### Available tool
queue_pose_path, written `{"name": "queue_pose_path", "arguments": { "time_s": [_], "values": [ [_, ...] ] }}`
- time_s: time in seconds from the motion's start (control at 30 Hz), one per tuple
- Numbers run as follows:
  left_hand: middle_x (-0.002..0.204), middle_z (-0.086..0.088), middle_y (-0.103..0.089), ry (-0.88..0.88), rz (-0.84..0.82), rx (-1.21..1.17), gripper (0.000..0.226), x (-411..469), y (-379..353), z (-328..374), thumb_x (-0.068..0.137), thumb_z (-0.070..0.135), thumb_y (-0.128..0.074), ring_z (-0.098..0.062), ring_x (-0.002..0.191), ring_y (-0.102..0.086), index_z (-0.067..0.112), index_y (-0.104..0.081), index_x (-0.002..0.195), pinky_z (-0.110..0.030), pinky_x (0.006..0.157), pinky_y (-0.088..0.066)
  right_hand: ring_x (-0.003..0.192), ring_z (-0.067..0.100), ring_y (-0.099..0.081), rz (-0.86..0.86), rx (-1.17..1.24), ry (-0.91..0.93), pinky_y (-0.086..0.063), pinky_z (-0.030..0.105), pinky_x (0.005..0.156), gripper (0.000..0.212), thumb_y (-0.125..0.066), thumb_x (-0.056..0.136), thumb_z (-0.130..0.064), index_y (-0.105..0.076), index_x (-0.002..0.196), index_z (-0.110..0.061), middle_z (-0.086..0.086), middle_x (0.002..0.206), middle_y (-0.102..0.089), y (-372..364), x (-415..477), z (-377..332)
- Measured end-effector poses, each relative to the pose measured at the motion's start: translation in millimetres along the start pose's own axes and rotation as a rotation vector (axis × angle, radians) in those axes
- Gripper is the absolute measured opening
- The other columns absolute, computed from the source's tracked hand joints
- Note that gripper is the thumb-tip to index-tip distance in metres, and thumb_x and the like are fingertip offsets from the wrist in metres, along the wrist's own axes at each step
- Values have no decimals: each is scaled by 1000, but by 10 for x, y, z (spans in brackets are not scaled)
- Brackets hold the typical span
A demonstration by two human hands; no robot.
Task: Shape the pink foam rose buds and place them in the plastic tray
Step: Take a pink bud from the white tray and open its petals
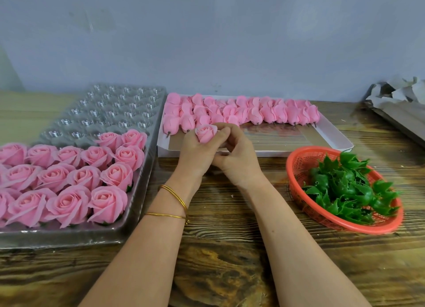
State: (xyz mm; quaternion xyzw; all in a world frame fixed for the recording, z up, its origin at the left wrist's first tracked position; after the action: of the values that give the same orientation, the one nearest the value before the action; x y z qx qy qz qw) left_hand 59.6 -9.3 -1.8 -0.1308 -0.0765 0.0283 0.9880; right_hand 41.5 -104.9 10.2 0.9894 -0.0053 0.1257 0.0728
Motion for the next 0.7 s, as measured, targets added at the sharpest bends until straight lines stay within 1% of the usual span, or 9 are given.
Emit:
{"name": "queue_pose_path", "arguments": {
  "time_s": [0.07,0.13,0.17,0.3,0.4,0.5,0.57,0.63,0.7],
  "values": [
    [79,-5,-74,-13,-26,-13,5,-4,4,22,80,17,-75,-17,79,-72,15,-73,85,-25,62,-55,102,28,-65,0,15,-11,-56,39,90,58,-72,72,15,-53,125,-2,19,112,-66,8,1,6],
    [79,-7,-74,-27,-59,-21,2,-8,10,42,80,17,-76,-18,76,-72,17,-75,79,-25,61,-55,92,20,-65,-8,64,-33,-55,34,86,59,-70,73,18,-52,126,-1,23,113,-65,10,-1,10],
    [77,-7,-74,-32,-72,-22,4,-7,15,49,80,17,-77,-18,74,-72,18,-75,76,-25,60,-55,90,15,-65,-14,89,-46,-56,30,84,60,-69,73,20,-51,127,0,23,113,-65,10,-3,13],
    [69,-3,-72,-25,-61,-23,14,3,27,64,76,13,-78,-14,65,-68,21,-75,65,-26,58,-54,85,6,-65,-63,151,-79,-55,24,81,59,-65,75,23,-49,128,3,10,106,-68,-2,-13,28],
    [68,-3,-71,-13,-67,-14,13,5,35,60,77,15,-78,-13,65,-68,18,-72,66,-26,59,-54,89,10,-65,-98,180,-89,-54,24,84,58,-62,78,24,-47,130,3,8,106,-67,-23,-16,30],
    [67,-2,-70,-8,-58,-31,14,8,46,47,79,17,-77,-13,64,-68,10,-67,71,-25,58,-54,87,12,-64,-119,189,-91,-53,23,83,56,-59,79,25,-48,127,0,10,107,-66,-42,-20,22],
    [66,-1,-70,4,-50,-50,13,8,40,36,80,18,-76,-13,64,-68,13,-68,70,-24,57,-54,85,11,-65,-116,170,-83,-54,22,81,57,-59,77,27,-50,125,-2,14,108,-67,-44,-20,19],
    [67,-1,-71,9,-62,-51,14,-3,19,36,80,20,-75,-13,64,-69,20,-72,66,-24,55,-54,90,15,-64,-106,148,-74,-54,23,81,60,-61,75,27,-50,127,0,22,115,-66,-45,-19,15],
    [68,0,-72,1,-75,-46,16,-8,5,38,82,20,-73,-12,66,-70,24,-74,67,-23,55,-53,93,19,-62,-94,120,-66,-54,25,82,63,-65,74,25,-49,130,2,26,118,-64,-42,-18,8]
  ]
}}
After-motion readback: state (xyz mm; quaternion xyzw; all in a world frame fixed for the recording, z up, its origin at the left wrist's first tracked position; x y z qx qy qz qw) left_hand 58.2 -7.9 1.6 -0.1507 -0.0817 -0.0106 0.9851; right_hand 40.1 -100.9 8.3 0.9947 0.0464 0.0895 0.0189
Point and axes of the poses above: each hand's wrist, its own x-axis towards the middle knuckle, its own y-axis out of the back of the hand, z = x × y, the point moved 4 cm from there along x, towards the middle knuckle
